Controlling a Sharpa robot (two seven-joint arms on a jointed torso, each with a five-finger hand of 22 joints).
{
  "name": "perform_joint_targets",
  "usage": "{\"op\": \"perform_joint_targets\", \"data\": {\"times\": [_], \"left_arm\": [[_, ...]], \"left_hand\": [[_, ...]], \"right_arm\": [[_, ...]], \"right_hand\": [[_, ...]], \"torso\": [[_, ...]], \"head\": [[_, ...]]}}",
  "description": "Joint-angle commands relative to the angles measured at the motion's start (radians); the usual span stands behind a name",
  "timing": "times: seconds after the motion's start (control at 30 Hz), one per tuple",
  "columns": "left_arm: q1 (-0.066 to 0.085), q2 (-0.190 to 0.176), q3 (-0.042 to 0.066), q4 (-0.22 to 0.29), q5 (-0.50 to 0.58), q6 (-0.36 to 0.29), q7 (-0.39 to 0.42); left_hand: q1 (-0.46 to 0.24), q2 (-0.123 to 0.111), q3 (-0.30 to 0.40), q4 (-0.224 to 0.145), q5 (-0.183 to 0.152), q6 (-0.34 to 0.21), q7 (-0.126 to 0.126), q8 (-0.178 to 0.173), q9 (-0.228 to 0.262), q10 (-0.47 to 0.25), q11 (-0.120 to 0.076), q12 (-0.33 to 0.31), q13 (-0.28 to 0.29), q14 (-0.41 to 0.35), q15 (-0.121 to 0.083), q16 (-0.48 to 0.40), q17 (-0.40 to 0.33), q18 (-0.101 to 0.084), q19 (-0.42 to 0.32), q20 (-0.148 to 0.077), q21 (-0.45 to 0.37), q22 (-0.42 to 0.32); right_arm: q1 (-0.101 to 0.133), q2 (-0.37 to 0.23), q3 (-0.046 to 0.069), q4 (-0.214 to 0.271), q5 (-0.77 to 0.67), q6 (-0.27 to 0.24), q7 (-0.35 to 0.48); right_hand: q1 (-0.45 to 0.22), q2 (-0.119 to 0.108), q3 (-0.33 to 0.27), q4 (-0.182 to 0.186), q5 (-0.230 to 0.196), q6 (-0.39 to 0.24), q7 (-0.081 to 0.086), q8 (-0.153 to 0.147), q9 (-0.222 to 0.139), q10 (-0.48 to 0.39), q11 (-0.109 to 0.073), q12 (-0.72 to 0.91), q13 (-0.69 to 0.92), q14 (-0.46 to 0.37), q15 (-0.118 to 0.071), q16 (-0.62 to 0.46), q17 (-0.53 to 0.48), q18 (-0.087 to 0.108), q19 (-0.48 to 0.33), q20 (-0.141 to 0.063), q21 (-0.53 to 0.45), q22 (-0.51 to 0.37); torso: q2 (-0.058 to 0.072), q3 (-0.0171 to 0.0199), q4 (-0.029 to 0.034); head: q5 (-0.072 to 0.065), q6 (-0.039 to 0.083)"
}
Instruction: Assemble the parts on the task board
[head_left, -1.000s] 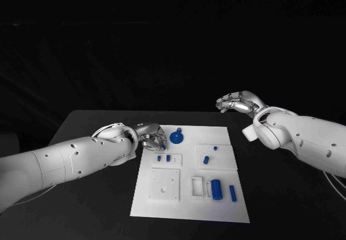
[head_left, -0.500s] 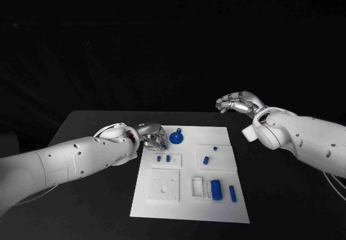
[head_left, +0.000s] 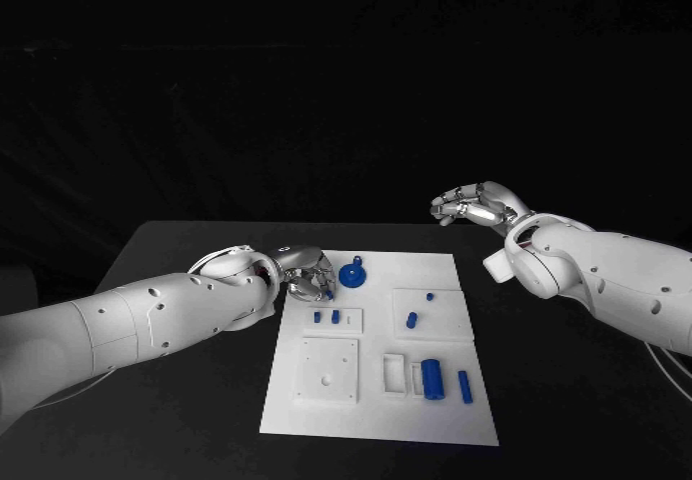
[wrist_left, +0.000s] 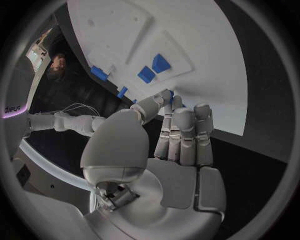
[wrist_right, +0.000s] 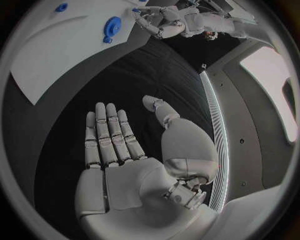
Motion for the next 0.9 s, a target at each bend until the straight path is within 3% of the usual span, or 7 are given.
{"op": "perform_joint_targets", "data": {"times": [0.03,0.9], "left_arm": [[0.0,0.003,0.0,0.003,-0.028,0.031,-0.009],[0.001,0.017,0.0,0.016,-0.104,0.045,-0.028]], "left_hand": [[-0.003,0.01,0.006,-0.001,0.001,0.009,0.004,0.003,0.001,0.03,0.022,-0.002,0.001,0.0,-0.006,0.004,-0.001,0.025,-0.001,-0.026,0.005,0.017],[-0.001,0.01,0.008,-0.004,0.002,0.01,0.004,0.003,0.001,0.032,0.022,-0.004,0.003,-0.001,-0.006,0.004,-0.002,0.024,-0.003,-0.026,0.005,0.017]], "right_arm": [[0.0,-0.001,0.001,0.001,0.001,0.001,0.003],[0.0,0.001,0.001,-0.001,0.001,0.002,0.003]], "right_hand": [[-0.003,0.001,0.002,0.002,-0.005,0.004,0.031,0.006,-0.002,0.008,0.0,0.0,-0.001,-0.009,0.0,0.004,-0.002,0.018,0.003,0.005,-0.006,0.001],[-0.004,0.001,0.002,0.002,-0.005,0.004,0.03,0.006,-0.002,0.008,0.0,0.0,-0.001,-0.009,-0.001,0.005,-0.003,0.019,0.004,0.006,-0.007,0.003]], "torso": [[0.0,0.0002,0.0003],[0.0,0.0005,0.0001]], "head": [[0.0,0.0],[-0.002,-0.003]]}}
